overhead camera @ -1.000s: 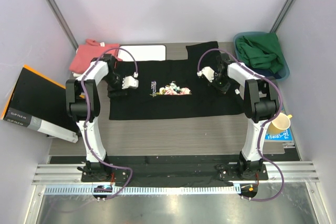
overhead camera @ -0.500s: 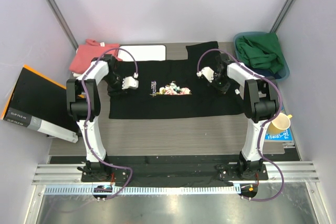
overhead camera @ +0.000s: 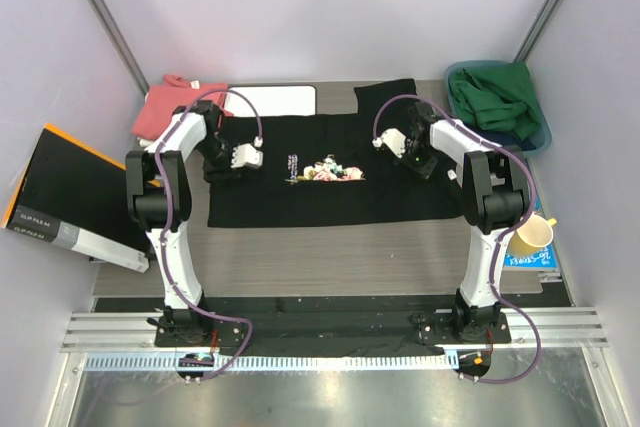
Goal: Fold and stack the t-shirts
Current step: Fold the flattened tshirt in 1/3 of the way
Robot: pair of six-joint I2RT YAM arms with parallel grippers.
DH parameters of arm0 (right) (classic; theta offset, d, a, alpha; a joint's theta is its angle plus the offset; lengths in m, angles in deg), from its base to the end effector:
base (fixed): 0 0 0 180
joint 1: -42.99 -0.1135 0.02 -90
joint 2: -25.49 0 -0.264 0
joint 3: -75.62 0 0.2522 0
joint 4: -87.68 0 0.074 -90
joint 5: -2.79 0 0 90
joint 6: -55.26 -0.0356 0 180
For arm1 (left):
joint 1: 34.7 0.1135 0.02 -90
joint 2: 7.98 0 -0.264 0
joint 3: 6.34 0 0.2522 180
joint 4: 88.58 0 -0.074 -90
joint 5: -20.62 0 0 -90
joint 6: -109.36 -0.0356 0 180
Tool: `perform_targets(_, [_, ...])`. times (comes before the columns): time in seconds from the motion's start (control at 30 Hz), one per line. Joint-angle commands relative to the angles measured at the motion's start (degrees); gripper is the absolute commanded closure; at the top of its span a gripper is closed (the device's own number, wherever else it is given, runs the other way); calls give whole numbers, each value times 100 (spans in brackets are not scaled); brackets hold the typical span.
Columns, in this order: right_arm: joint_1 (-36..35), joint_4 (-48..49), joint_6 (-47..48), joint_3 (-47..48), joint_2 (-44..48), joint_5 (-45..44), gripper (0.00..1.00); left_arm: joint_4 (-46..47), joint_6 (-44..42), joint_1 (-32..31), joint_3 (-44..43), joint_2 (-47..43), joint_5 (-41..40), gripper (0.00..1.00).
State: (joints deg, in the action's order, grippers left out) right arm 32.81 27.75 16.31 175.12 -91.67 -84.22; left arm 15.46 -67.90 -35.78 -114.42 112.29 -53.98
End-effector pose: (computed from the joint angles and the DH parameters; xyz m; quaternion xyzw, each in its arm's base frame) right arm 0.3977 0.0733 0.1649 -0.5085 0.8538 -0.0134 0.1103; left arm 0.4028 -0.0170 0.1800 0.6920 0.7092 -0.0869 0.1032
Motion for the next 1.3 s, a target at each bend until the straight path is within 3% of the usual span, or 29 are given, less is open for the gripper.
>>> perform_targets(0.0, [-90, -41, 2, -22, -263, 229, 99, -407, -89, 47, -446, -83, 51, 48])
perform_targets(0.3, [-116, -23, -16, 40, -289, 238, 99, -487, -106, 38, -420, 49, 51, 55])
perform_targets(0.7, [-125, -32, -25, 75, -289, 229, 99, -381, -36, 20, -323, 181, -2, 52])
perform_targets(0.9, [-134, -32, -16, 66, -289, 220, 99, -276, -28, 20, -280, 190, -2, 62])
perform_targets(1.07, [-134, -32, -16, 93, -298, 212, 99, -320, -1, -6, -297, 234, 25, 62])
perform_targets(1.27, [-134, -41, 2, 93, -298, 211, 99, -451, -36, -6, -341, 269, -46, 79])
